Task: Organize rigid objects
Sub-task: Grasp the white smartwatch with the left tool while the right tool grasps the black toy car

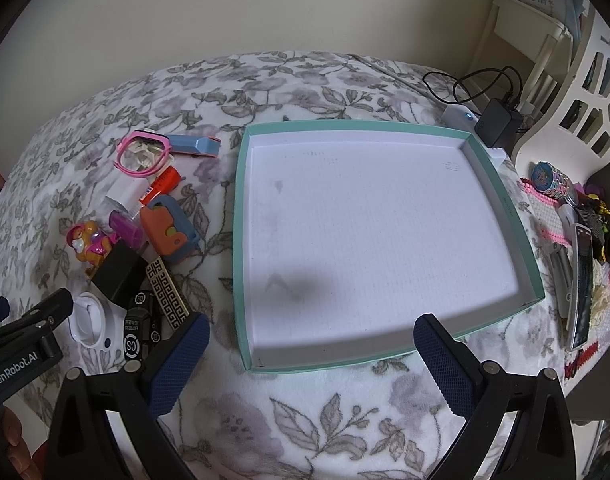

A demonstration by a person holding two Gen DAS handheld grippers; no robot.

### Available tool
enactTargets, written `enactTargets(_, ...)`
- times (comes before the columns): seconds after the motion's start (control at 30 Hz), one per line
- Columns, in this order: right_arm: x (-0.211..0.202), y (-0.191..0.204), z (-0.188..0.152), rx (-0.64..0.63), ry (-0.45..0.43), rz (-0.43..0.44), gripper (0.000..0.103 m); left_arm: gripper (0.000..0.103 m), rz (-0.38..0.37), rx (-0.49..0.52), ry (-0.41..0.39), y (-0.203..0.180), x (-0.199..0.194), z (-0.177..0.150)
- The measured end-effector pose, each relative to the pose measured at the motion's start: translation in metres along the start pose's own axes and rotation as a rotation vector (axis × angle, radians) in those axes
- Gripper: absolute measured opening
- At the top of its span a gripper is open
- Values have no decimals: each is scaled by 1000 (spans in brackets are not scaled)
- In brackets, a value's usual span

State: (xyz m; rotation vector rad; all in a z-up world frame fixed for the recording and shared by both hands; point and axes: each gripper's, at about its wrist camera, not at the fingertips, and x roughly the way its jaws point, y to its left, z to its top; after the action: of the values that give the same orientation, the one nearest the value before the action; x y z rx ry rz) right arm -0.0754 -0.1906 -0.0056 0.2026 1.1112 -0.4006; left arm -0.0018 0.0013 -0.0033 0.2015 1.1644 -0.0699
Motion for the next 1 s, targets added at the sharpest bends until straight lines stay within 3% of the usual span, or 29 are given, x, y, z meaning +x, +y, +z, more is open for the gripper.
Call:
enactTargets(0.1, -9, 2, 1, 5, -52, 50, 103, 103, -21, -30, -20, 9, -3, 3)
enactTargets(0.23, -16, 18, 4, -47, -91, 135, 103, 103, 20, -86, -63, 28, -8, 11)
enactTargets(0.5, 3, 68, 2, -186, -11, 226, 100, 103, 2, -163, 63, 51, 18, 10)
enactTargets(0.7, 21, 81, -7, -193, 88, 279, 84, 103, -13, -154, 114, 46, 29, 8)
enactTargets(1.0, 28, 92, -15, -207, 153, 351, 66, 98, -38, -108, 164, 35, 41, 9)
